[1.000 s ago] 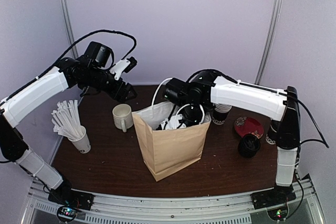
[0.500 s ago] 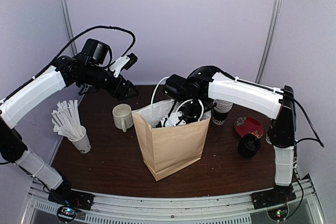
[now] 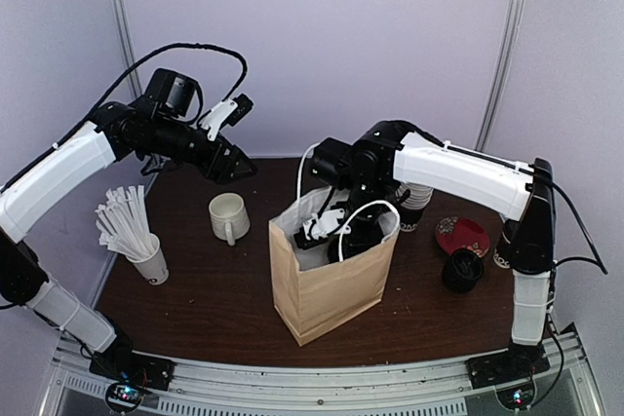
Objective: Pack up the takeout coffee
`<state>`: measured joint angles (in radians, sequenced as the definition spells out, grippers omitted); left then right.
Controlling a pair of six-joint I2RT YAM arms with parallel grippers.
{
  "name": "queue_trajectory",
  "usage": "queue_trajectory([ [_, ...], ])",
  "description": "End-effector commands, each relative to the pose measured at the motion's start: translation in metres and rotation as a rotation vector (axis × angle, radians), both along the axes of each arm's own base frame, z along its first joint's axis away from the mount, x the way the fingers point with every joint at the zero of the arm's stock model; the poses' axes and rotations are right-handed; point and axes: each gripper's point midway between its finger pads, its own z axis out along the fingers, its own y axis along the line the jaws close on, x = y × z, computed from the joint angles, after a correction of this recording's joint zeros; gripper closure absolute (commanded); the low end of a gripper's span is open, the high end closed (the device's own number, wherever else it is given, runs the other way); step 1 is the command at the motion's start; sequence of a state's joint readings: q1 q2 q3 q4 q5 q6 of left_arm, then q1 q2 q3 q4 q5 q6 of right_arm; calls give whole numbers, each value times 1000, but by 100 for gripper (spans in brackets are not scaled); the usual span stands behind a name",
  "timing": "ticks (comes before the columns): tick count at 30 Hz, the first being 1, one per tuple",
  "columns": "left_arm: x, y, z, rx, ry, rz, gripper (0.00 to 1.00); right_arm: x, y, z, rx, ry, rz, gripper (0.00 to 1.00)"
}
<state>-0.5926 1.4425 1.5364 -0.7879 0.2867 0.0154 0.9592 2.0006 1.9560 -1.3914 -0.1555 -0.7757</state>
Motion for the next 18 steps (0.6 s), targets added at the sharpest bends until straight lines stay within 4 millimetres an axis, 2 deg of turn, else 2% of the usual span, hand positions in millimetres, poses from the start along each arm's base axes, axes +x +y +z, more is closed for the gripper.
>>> queue_trajectory([
  [1,-10,-1,32,-75,-31,-32,26,-18,-6,22,29,46,-22,1],
  [6,-31,-15,40,-154,33,-102,25,-21,-4,33,55,50,-38,1],
  [13,-63,-54,50,-186,52,-223,25,-22,-3,47,83,37,-55,1],
  [18,-67,-78,45,-226,92,-256,25,-28,-2,50,98,60,-46,1],
])
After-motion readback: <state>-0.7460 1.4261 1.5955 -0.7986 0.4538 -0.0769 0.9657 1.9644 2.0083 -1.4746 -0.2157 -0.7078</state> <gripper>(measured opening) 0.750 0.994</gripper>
